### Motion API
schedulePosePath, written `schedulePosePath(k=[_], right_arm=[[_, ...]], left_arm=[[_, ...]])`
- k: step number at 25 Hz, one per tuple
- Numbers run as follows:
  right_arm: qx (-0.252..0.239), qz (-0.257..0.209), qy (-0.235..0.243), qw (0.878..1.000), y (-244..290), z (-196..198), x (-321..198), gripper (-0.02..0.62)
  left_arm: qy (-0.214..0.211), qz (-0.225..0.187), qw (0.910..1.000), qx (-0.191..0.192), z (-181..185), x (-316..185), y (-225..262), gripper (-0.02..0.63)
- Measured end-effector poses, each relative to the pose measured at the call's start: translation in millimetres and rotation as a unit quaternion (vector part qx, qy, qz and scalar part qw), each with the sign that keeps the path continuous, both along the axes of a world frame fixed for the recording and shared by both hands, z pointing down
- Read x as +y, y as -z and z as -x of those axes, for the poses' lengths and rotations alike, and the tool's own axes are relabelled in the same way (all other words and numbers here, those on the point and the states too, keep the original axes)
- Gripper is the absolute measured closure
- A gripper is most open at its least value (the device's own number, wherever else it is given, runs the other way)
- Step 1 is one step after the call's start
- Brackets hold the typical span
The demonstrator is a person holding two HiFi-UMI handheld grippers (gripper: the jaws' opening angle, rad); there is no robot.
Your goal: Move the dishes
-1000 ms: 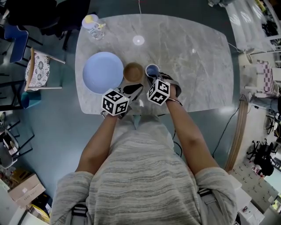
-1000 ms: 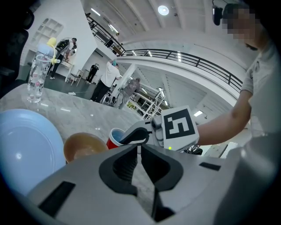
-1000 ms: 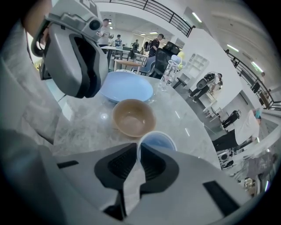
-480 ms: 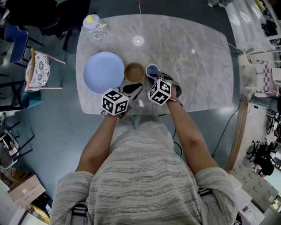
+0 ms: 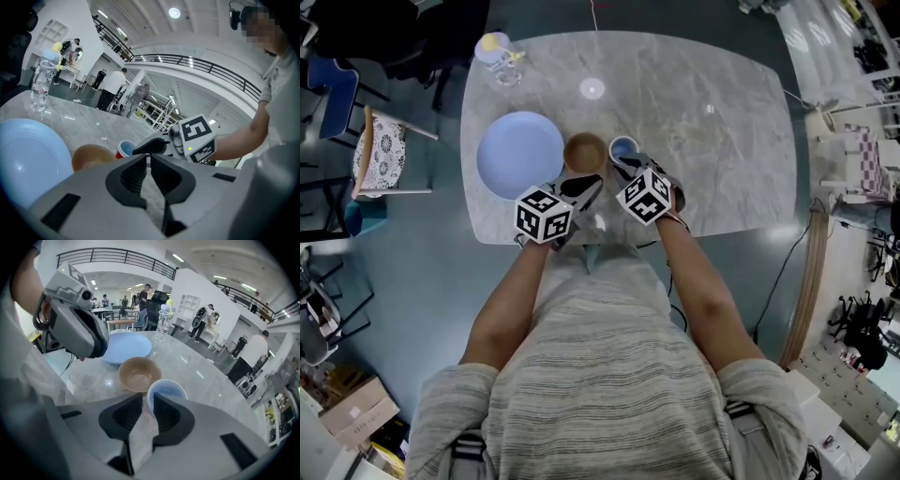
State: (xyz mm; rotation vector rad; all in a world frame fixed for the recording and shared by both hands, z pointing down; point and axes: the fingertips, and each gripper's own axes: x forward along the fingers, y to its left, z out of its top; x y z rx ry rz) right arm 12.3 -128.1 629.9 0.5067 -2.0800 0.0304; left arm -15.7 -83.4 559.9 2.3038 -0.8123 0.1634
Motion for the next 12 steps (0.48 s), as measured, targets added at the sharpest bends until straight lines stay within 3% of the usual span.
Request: schedulePosePath(k=[6, 12], right_arm=[[-0.071, 0.009, -0.061, 0.996, 19, 0, 4, 0.506], [-0.123, 0.011, -0.080, 0.989, 39, 11, 17, 0.506]], left_arm=[[0.002, -0.004, 1.0000, 0.001, 5, 0, 4, 0.580], [-0.011, -0.017, 0.9998, -0.006, 8, 9, 9, 0.580]])
